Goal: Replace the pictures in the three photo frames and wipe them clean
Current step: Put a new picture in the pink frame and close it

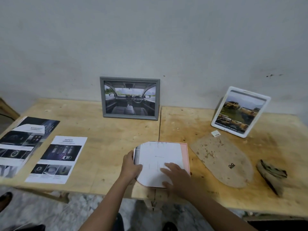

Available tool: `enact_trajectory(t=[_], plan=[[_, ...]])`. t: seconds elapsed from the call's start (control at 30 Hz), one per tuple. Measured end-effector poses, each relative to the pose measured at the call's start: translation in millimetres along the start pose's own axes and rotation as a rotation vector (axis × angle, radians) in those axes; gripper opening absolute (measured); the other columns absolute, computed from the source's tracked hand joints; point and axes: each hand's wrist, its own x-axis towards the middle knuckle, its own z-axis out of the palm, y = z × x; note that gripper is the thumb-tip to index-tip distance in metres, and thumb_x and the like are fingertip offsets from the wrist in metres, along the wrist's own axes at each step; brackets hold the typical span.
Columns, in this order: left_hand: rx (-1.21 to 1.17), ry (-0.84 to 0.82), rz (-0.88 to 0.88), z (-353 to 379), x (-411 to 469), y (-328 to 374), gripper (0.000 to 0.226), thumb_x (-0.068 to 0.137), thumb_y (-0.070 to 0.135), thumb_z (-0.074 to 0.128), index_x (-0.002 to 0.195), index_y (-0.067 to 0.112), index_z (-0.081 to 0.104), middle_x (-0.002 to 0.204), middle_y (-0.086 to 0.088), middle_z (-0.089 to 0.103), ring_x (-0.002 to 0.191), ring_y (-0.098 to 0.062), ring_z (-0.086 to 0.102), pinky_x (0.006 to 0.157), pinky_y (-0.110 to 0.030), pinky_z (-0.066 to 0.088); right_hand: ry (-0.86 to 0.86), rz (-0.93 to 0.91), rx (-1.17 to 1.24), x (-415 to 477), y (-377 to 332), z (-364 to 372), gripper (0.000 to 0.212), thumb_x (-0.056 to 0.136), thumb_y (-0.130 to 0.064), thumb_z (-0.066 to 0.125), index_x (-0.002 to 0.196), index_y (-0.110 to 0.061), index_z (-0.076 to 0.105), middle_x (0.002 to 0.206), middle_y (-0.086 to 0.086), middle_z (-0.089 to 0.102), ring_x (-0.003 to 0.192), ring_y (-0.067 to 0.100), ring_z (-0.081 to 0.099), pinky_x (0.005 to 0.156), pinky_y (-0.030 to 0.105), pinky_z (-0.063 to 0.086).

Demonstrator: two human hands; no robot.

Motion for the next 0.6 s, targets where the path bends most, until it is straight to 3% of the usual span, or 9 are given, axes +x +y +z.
enact_trajectory(t=[0.1,0.2,0.3,0.43,0.6], plan=[[0.231,-0.004,0.166,3.5,-6.4,-2.1,0.057,0.079,0.019,0.068,0.13,0.007,0.044,0.135,-0.008,0.039,0.125,-0.023,0.037,0.095,-0.024,0.033,-0.122,0.106,-0.067,0.0,12.7,-1.2,0.06,0.092,-0.05,0.041,0.145,-0.028,0.025,0.157,-0.005,0.013,0.144,0.018,0.012,0.114,0.038,0.022],[0.485,-0.138,0.293,14.7,-12.1,-8.7,0.071,0.09,0.041,0.056,0.144,0.008,0.025,0.155,-0.007,0.017,0.143,-0.019,0.012,0.111,-0.027,0.021,-0.14,0.147,-0.088,1.7,13.5,-0.3,0.06,0.091,-0.053,0.042,0.143,-0.028,0.027,0.156,-0.005,0.015,0.143,0.018,0.014,0.114,0.039,0.022],[0.7,-0.232,0.293,25.2,-17.5,-13.6,0.079,0.092,0.05,0.047,0.151,0.016,0.007,0.159,-0.005,-0.006,0.146,-0.019,-0.006,0.117,-0.032,0.013,-0.107,0.184,-0.105,2.7,8.0,-2.5,0.056,0.09,-0.055,0.042,0.139,-0.027,0.034,0.153,-0.005,0.025,0.141,0.016,0.022,0.114,0.037,0.022],[0.765,-0.223,0.346,32.7,-18.7,-15.3,0.078,0.091,0.053,0.045,0.151,0.02,0.006,0.158,-0.005,-0.01,0.146,-0.021,-0.008,0.117,-0.033,0.012,-0.049,0.214,-0.124,6.9,5.4,-9.3,0.061,0.086,-0.06,0.046,0.136,-0.026,0.038,0.147,-0.004,0.034,0.134,0.016,0.031,0.11,0.032,0.028],[0.836,-0.212,0.399,35.4,-12.9,-19.4,0.079,0.088,0.059,0.043,0.15,0.023,0.01,0.159,-0.002,-0.007,0.146,-0.022,-0.008,0.118,-0.036,0.01,-0.154,0.241,-0.083,12.6,9.2,-8.5,0.084,0.081,-0.065,0.051,0.147,-0.03,0.015,0.159,-0.003,0.0,0.146,0.02,0.001,0.115,0.038,0.019]])
